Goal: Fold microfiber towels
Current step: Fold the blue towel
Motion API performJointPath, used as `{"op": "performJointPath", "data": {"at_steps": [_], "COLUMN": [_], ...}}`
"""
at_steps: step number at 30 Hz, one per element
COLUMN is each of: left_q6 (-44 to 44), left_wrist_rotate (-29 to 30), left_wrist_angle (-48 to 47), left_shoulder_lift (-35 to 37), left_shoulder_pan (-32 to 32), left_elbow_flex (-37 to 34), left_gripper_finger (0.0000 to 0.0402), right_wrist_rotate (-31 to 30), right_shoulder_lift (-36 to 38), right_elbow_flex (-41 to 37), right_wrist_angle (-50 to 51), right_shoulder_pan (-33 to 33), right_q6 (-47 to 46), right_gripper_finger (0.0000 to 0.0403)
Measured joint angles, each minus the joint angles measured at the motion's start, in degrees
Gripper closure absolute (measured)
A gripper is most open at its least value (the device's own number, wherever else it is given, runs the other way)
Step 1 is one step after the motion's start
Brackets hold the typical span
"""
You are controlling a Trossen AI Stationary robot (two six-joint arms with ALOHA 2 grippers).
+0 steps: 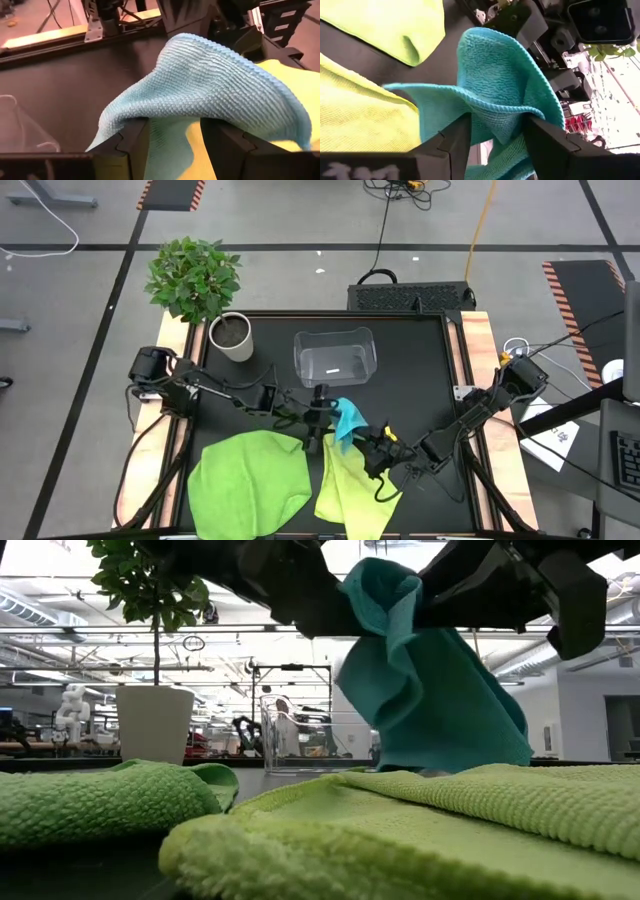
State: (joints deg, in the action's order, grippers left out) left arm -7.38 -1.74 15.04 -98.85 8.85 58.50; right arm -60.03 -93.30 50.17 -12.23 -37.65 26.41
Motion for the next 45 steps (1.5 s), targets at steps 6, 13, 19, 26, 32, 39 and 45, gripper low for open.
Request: {"op": "performJointPath", "data": {"at_steps": [6,13,19,26,32,39,45], "left_q6": [1.7,3.7,13.8,19.2,19.8,22.3,24.5], "left_wrist_rotate": [-0.4,2.8,6.8,6.8,-1.4,-3.3,-3.7], "left_wrist_angle": [-2.1,-6.3,-7.5,-4.9,3.9,13.8,30.6], "left_shoulder_lift": [0.0,0.0,-1.6,-3.9,-3.1,-2.1,-2.3], "left_shoulder_pan": [0.2,2.3,4.1,5.0,5.2,5.1,5.2], "left_elbow_flex": [0.0,0.0,0.0,-2.0,-5.2,-7.9,-13.9], "left_gripper_finger": [0.0224,0.0224,0.0224,0.0224,0.0224,0.0224,0.0224], "right_wrist_rotate": [-4.4,-6.2,-6.2,-6.2,-6.2,-5.9,-5.7], "right_shoulder_lift": [0.0,0.0,0.0,0.6,4.9,10.6,12.3], "right_elbow_flex": [0.0,0.0,0.0,0.0,0.0,0.0,0.0], "right_wrist_angle": [0.2,0.0,-1.6,-4.6,-3.9,-3.7,-4.2], "right_shoulder_pan": [0.0,2.0,2.7,1.8,0.2,-2.5,-3.9], "right_q6": [0.6,-3.2,-1.9,3.0,4.3,4.9,6.0], "right_gripper_finger": [0.0236,0.0236,0.0236,0.0236,0.0236,0.0236,0.0236]}}
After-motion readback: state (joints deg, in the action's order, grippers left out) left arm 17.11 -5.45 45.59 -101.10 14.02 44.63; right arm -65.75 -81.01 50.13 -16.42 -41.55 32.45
